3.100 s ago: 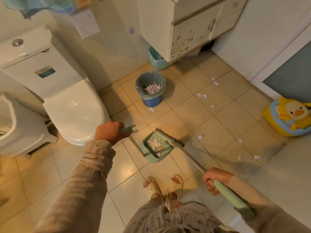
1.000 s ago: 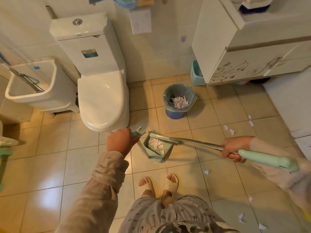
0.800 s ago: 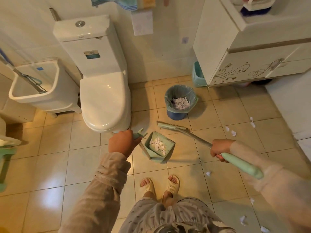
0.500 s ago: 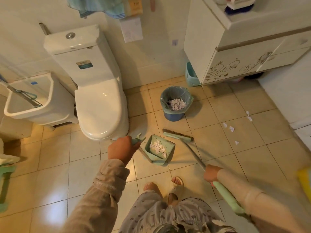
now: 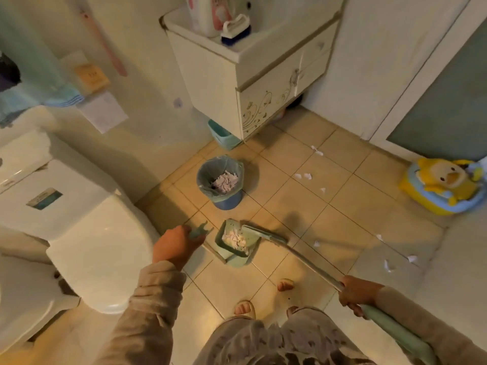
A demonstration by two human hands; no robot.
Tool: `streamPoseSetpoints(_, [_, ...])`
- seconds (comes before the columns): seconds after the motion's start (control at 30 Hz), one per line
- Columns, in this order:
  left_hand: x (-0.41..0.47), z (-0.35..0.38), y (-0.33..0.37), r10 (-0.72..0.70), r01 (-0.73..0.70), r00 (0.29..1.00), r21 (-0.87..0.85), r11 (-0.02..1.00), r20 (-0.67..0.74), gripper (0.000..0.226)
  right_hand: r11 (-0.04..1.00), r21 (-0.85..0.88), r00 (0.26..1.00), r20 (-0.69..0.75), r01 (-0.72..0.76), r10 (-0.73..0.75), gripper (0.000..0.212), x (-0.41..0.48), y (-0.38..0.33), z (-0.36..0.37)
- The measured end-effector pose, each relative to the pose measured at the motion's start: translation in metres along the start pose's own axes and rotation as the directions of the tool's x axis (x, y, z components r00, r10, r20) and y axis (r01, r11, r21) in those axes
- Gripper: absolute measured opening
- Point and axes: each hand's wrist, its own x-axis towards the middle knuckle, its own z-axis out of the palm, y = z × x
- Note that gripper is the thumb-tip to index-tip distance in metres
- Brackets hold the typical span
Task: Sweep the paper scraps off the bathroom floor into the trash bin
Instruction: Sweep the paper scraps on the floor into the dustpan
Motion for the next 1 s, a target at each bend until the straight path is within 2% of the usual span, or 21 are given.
streamPoseSetpoints(0.2, [0.018,0.000,0.011,0.257,-0.264,0.964,0.136,0.955,0.067,0.036,0.976,0.203,0.982,-0.153,-0.082,0.114,0.035,-0.007,0.006,0.037])
streamPoseSetpoints(0.33, [0.027,-0.005,0.028,0.431,-0.459,0.888,0.239,0.856,0.160,0.037,0.932,0.336,0.950,-0.223,-0.137,0.220,0.031,-0.015,0.017,0.055])
streamPoseSetpoints(0.5, [0.026,-0.006,0.060,0.561,-0.610,0.792,0.298,0.734,0.241,0.040,0.849,0.498,0.910,-0.249,-0.174,0.332,0.029,-0.021,0.036,0.059])
streamPoseSetpoints(0.7, [0.013,0.010,0.084,0.564,-0.627,0.778,0.301,0.718,0.276,0.046,0.794,0.552,0.909,-0.143,-0.255,0.391,0.029,-0.009,0.039,0.072])
streamPoseSetpoints(0.8, [0.008,0.015,0.094,0.569,-0.640,0.768,0.313,0.702,0.293,0.047,0.745,0.626,0.928,-0.091,-0.229,0.361,0.026,-0.009,0.041,0.094])
streamPoseSetpoints(0.87, [0.007,0.017,0.097,0.571,-0.640,0.768,0.324,0.697,0.289,0.047,0.769,0.576,0.932,-0.036,-0.276,0.361,0.029,-0.011,0.038,0.113])
streamPoseSetpoints(0.93, [0.009,0.020,0.097,0.570,-0.634,0.774,0.336,0.697,0.278,0.046,0.807,0.533,0.943,-0.049,-0.253,0.328,0.029,-0.013,0.041,0.130])
streamPoseSetpoints(1.0, [0.009,0.022,0.094,0.574,-0.631,0.775,0.346,0.694,0.264,0.046,0.798,0.560,0.954,-0.043,-0.223,0.297,0.028,-0.023,0.048,0.137])
